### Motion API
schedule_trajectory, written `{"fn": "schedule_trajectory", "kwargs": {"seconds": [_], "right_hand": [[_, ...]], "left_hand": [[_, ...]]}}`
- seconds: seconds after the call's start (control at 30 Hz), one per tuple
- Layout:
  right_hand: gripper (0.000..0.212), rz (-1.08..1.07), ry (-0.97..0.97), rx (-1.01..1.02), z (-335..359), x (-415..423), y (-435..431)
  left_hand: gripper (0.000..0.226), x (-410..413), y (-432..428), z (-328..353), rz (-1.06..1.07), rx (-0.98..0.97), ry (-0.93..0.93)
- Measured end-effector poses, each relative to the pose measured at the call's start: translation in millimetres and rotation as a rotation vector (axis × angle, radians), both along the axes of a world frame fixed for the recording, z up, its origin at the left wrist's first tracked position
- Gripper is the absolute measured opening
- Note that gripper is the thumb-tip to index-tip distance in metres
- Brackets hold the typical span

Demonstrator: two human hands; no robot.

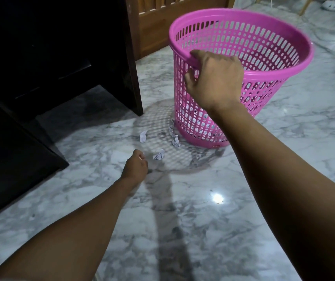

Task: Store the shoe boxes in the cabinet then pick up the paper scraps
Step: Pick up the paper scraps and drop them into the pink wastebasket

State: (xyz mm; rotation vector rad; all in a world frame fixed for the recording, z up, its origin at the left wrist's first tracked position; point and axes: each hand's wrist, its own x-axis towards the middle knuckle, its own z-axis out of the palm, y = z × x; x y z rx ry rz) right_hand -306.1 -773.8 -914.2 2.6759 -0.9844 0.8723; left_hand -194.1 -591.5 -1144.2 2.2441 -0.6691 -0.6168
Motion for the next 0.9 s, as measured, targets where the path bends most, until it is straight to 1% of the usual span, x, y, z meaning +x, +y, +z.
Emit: {"fn": "schedule_trajectory", "kwargs": {"seconds": [0.07,0.1,0.17,0.2,0.23,0.27,0.33,0.4,0.47,0.53,0.67,0.73,0.77,0.83,0.9], "right_hand": [[0.038,0.02,-0.01,-0.001,0,-4,-3],[0.039,0.03,-0.014,-0.002,0,-6,-4],[0.04,0.049,-0.022,0.002,0,-9,-6],[0.041,0.056,-0.023,0.006,-1,-11,-7],[0.041,0.063,-0.023,0.008,-1,-11,-8],[0.04,0.068,-0.024,0.007,-1,-13,-9],[0.04,0.073,-0.03,0.007,-1,-14,-11],[0.038,0.072,-0.052,0.017,-2,-16,-13],[0.038,0.067,-0.083,0.029,-1,-17,-16],[0.04,0.058,-0.096,0.04,-1,-17,-19],[0.04,0.031,-0.086,0.032,-1,-17,-20],[0.039,0.023,-0.101,0.027,-2,-16,-20],[0.039,0.019,-0.108,0.025,-3,-16,-19],[0.039,0.012,-0.117,0.019,-4,-15,-19],[0.039,0.009,-0.129,0.019,-5,-14,-19]], "left_hand": [[0.013,2,-12,-1,-0.02,0.046,-0.001],[0.022,3,-18,-2,-0.041,0.073,-0.002],[0.048,5,-27,-5,-0.098,0.126,-0.022],[0.057,5,-30,-6,-0.125,0.149,-0.034],[0.06,6,-33,-9,-0.149,0.165,-0.046],[0.057,4,-36,-10,-0.159,0.176,-0.053],[0.044,1,-41,-11,-0.151,0.176,-0.074],[0.029,-1,-45,-12,-0.168,0.19,-0.139],[0.021,-1,-48,-13,-0.181,0.195,-0.197],[0.021,-1,-50,-14,-0.156,0.186,-0.198],[0.025,7,-52,-12,-0.032,0.121,-0.121],[0.043,15,-50,-12,0.003,0.054,-0.124],[0.045,19,-49,-11,0.03,0.034,-0.148],[0.037,28,-49,-12,0.119,-0.004,-0.184],[0.038,33,-50,-9,0.206,-0.072,-0.153]]}}
